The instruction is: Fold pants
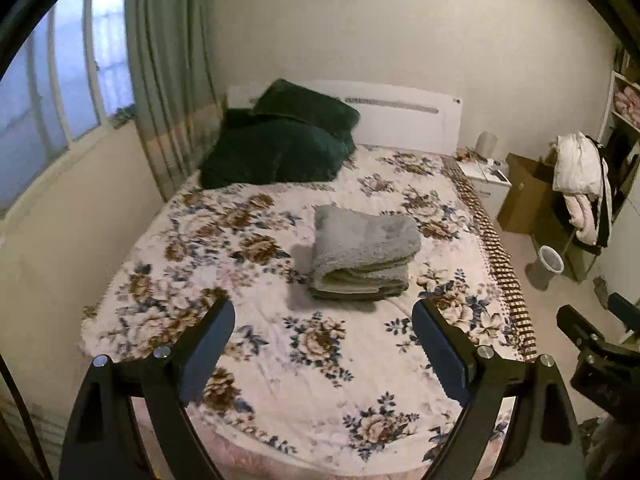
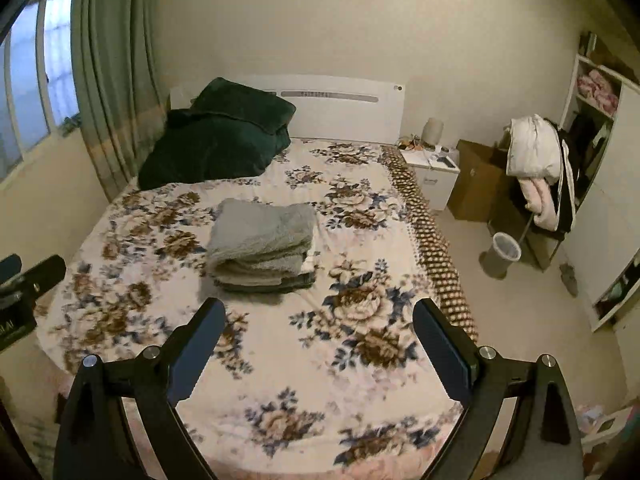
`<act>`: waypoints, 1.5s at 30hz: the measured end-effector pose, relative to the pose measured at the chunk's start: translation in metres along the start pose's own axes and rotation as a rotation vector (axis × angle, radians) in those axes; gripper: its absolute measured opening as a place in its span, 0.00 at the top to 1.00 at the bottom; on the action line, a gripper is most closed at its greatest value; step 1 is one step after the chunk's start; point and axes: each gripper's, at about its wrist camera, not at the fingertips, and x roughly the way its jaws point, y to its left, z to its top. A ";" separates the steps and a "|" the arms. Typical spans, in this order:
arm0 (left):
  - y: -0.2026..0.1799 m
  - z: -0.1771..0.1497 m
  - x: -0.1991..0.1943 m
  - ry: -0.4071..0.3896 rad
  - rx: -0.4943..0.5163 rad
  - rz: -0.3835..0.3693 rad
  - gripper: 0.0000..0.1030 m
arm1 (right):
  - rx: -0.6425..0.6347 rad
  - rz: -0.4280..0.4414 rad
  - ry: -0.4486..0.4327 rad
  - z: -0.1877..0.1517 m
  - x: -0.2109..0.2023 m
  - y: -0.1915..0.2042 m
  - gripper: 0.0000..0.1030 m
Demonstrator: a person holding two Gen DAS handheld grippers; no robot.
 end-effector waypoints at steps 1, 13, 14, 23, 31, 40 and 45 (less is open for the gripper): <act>0.001 -0.002 -0.011 -0.012 0.000 0.001 0.12 | 0.004 0.012 -0.003 -0.003 -0.017 0.000 0.06; 0.019 -0.021 -0.083 -0.108 0.028 0.012 0.12 | -0.027 0.021 -0.102 -0.022 -0.154 0.021 0.06; 0.018 -0.027 -0.090 -0.112 0.027 0.012 0.12 | -0.026 0.022 -0.106 -0.023 -0.158 0.022 0.06; 0.023 -0.029 -0.085 -0.117 0.029 -0.001 0.09 | -0.009 0.020 -0.111 -0.026 -0.165 0.031 0.06; 0.020 -0.015 -0.052 -0.145 0.034 0.014 0.00 | 0.039 -0.021 -0.093 -0.010 -0.111 0.027 0.03; 0.015 -0.003 -0.001 -0.094 0.053 0.046 0.00 | 0.037 -0.081 -0.067 0.011 -0.045 0.029 0.02; 0.016 0.002 0.012 -0.076 0.052 0.045 0.00 | 0.043 -0.075 -0.052 0.014 -0.024 0.030 0.02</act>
